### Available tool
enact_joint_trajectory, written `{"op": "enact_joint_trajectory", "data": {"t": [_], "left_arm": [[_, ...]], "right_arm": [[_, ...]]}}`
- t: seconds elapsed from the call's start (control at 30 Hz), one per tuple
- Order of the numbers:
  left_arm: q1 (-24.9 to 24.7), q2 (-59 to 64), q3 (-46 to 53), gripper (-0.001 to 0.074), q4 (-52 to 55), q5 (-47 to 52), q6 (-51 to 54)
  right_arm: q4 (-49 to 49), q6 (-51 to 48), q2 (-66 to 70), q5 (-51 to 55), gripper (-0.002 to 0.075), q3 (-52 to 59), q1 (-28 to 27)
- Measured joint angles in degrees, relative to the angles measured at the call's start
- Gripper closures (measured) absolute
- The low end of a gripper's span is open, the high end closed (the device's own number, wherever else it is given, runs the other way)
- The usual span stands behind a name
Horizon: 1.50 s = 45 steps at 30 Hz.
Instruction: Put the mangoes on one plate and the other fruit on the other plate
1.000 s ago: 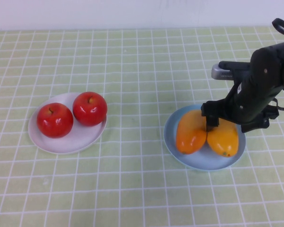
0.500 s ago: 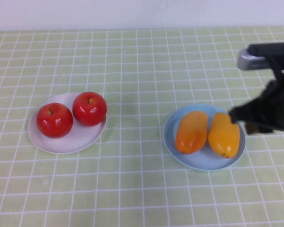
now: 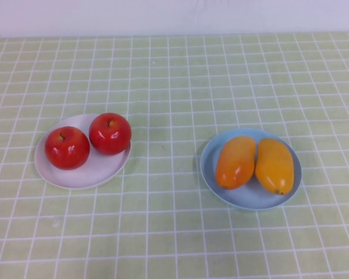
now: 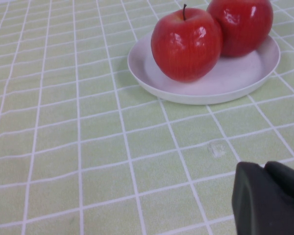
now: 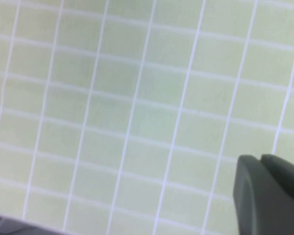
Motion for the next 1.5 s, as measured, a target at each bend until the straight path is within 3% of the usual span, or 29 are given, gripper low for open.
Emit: {"op": "enact_joint_trajectory", "data": {"t": [0.2,0.47,0.57,0.7,0.87,1.1,1.5], "left_arm": [[0.0,0.0,0.0,0.0731,0.0,0.0,0.0],[0.0,0.0,0.0,0.0731,0.0,0.0,0.0],[0.0,0.0,0.0,0.0731,0.0,0.0,0.0],[0.0,0.0,0.0,0.0731,0.0,0.0,0.0],[0.0,0.0,0.0,0.0731,0.0,0.0,0.0],[0.0,0.0,0.0,0.0731,0.0,0.0,0.0],[0.0,0.0,0.0,0.0731,0.0,0.0,0.0]], "right_arm": [[0.6,-4.0,-6.5,-0.7,0.0741,1.9,0.0],[-4.3,-6.9,-10.0,-21.6,0.0741,14.2,-0.7],[-5.3,-7.0,-11.9,-33.7,0.0741,20.7,-5.0],[-5.7,-7.1,-16.3,-50.0,0.0741,30.9,-14.5],[-5.8,-7.1,-25.1,-60.5,0.0741,41.1,-23.7],[-4.4,-7.1,-39.2,-63.2,0.0741,48.2,-28.1],[-4.3,-7.1,-53.3,-51.6,0.0741,49.0,-28.3]]}}
